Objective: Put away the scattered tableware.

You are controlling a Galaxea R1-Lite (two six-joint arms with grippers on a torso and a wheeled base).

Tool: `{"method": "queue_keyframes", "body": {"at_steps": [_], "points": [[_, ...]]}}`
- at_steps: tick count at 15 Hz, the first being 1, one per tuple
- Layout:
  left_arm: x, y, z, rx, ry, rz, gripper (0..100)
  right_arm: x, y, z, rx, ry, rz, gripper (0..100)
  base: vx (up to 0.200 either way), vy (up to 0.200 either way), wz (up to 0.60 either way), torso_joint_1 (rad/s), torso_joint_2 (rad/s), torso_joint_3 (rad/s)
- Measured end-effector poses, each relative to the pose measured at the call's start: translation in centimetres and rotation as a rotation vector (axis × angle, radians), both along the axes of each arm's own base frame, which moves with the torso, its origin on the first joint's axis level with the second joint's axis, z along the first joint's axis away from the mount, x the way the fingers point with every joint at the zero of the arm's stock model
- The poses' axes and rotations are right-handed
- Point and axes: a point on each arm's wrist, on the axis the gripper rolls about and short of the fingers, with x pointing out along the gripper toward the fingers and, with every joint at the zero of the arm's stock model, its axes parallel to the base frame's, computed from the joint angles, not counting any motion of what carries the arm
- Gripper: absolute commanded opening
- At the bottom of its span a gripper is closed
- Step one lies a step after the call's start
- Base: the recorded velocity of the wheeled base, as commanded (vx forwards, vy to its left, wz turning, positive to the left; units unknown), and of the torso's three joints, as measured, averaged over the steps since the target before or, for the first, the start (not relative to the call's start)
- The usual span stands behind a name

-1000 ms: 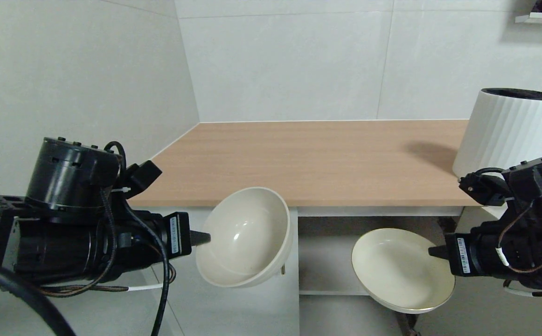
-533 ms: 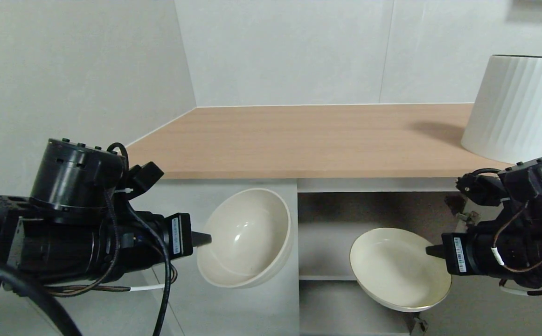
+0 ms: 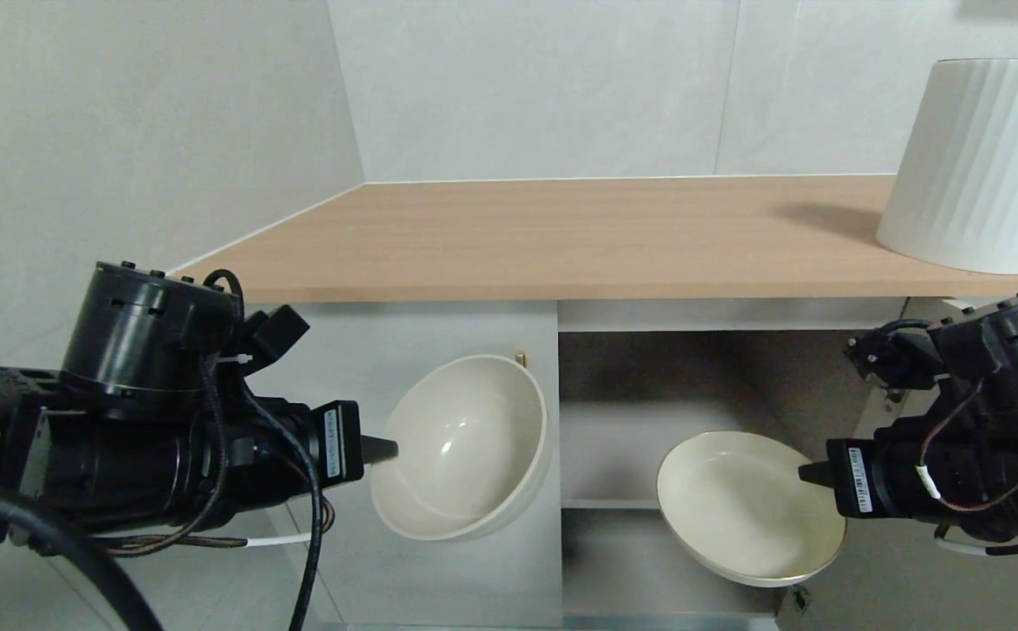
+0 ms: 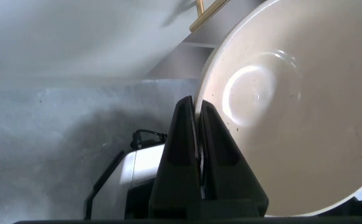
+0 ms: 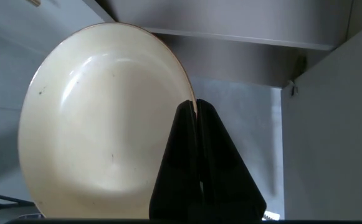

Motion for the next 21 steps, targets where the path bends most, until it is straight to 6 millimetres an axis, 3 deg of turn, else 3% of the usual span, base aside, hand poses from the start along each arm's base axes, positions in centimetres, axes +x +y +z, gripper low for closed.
{"method": "queue_keyframes", "body": {"at_steps": [4,8,14,18,21], "points": [[0.0,0.0,0.0,-0.002,-0.001,-0.002,0,0.8,0.4,-0.3,0.003,-0.015,0.003,0,0.0,0.0,0.0,0.0,0.0,0.0],[-0.1,0.0,0.1,-0.007,-0.002,-0.006,0,3.6,1.8,-2.5,-0.006,0.005,0.007,0,0.0,0.0,0.0,0.0,0.0,0.0],[-0.3,0.1,0.4,-0.013,-0.013,-0.006,0,11.1,5.3,-8.6,0.032,-0.049,-0.015,0,0.0,0.0,0.0,0.0,0.0,0.0],[-0.3,0.1,0.5,-0.013,-0.014,-0.008,0,13.6,5.8,-13.5,0.028,-0.002,-0.071,0,0.0,0.0,0.0,0.0,0.0,0.0],[-0.3,0.0,0.4,-0.012,-0.011,-0.009,0,15.0,5.8,-16.0,-0.013,-0.005,-0.132,0,0.0,0.0,0.0,0.0,0.0,0.0]]}}
